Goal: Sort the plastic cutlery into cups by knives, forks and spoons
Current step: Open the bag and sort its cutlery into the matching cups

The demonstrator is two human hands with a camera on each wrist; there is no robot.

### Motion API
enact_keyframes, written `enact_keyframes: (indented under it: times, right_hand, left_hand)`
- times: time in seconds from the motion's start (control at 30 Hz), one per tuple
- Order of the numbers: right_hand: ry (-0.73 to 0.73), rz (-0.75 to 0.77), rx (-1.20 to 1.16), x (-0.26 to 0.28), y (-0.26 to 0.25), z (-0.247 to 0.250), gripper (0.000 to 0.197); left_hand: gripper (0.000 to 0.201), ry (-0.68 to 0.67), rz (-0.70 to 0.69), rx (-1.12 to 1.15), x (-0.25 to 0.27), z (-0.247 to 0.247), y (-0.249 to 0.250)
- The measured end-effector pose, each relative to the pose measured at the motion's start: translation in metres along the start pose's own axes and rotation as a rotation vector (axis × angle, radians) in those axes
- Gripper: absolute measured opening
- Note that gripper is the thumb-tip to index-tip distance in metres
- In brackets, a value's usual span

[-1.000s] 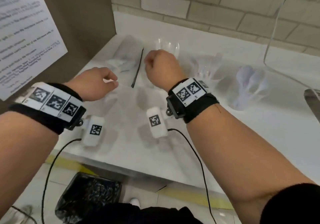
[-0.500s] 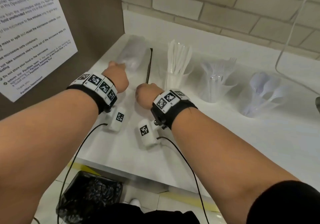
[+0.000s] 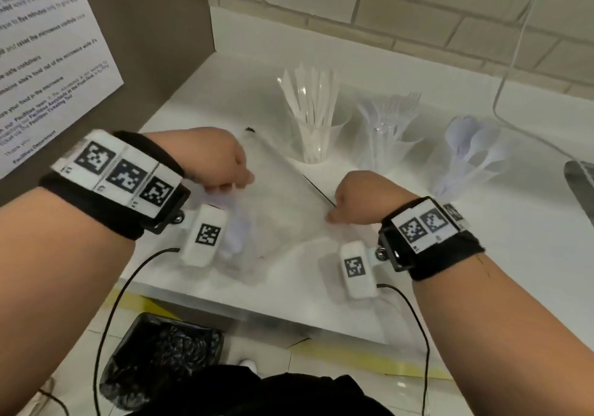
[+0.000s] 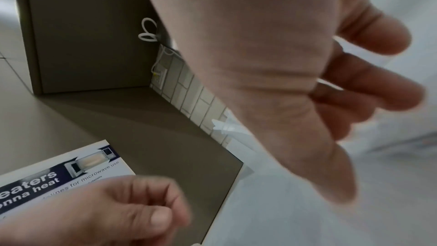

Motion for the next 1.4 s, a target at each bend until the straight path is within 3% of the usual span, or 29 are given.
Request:
enact_keyframes:
  times: [0.07, 0.13, 0.27, 0.37, 0.47, 0.57, 0.63, 0.7, 0.77, 0.87, 0.93, 1.03, 1.23, 1.4]
  right_hand:
    - [0.118, 0.023, -0.028, -0.004, -0.002, 0.001, 0.032]
    - [0.167, 0.011, -0.118, -0.009, -0.008, -0.004, 0.050]
    - [0.140, 0.010, -0.160, -0.022, -0.013, -0.015, 0.081]
    - [0.109, -0.008, -0.159, -0.022, -0.007, -0.015, 0.084]
    - [0.060, -0.024, -0.128, -0.013, 0.002, -0.010, 0.064]
    - [0.087, -0.006, -0.006, -0.003, 0.008, 0.002, 0.040]
    - [0.164, 0.009, 0.002, 0.006, 0.009, 0.014, 0.030]
    - [0.225, -0.004, 0.030, 0.016, 0.012, 0.026, 0.027]
    - [0.273, -0.038, 0.063, 0.027, 0.021, 0.035, 0.026]
    - [0.397, -0.090, 0.068, 0.046, 0.035, 0.054, 0.018]
    - [0.504, -0.127, 0.039, 0.065, 0.043, 0.072, 0.020]
    - [0.541, -0.151, 0.012, 0.094, 0.043, 0.092, 0.031]
    - [0.795, 0.164, -0.173, 0.092, -0.016, 0.097, 0.043]
    - [0.942, 0.269, -0.287, 0.069, -0.040, 0.095, 0.032]
  left_hand:
    - [0.025, 0.085, -0.003, -0.097, -0.003, 0.000, 0.009]
    - [0.042, -0.015, 0.055, -0.231, -0.004, -0.011, 0.012]
    - [0.054, -0.104, 0.058, -0.411, 0.006, -0.022, 0.032]
    - [0.052, -0.136, 0.013, -0.446, 0.014, -0.027, 0.039]
    - [0.051, -0.150, 0.074, -0.111, 0.003, -0.026, 0.030]
    - [0.066, 0.042, 0.117, 0.122, -0.018, -0.019, 0.020]
    - [0.074, 0.058, 0.093, 0.192, -0.028, -0.020, 0.020]
    - [0.068, 0.016, 0.091, 0.305, -0.032, -0.022, 0.020]
    - [0.045, 0.024, 0.085, 0.449, -0.034, -0.020, 0.019]
    - [0.018, 0.042, -0.069, 0.681, -0.027, -0.013, 0.026]
    - [0.023, 0.126, -0.183, 0.879, -0.015, 0.000, 0.033]
    - [0.031, 0.240, -0.358, 1.048, 0.013, 0.020, 0.049]
    - [0.025, 0.244, -0.542, 1.131, 0.037, 0.019, 0.076]
    - [0.012, 0.226, -0.650, 1.115, 0.043, 0.018, 0.082]
Point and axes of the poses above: each hand's wrist, its own x-axis away from the middle knuckle, its own z-axis out of the back of the hand, y = z × x, the point moved 4 cm from there along -x, towards the middle knuckle, and after that the axes turned 13 degrees about z, right-handed, at the moved point
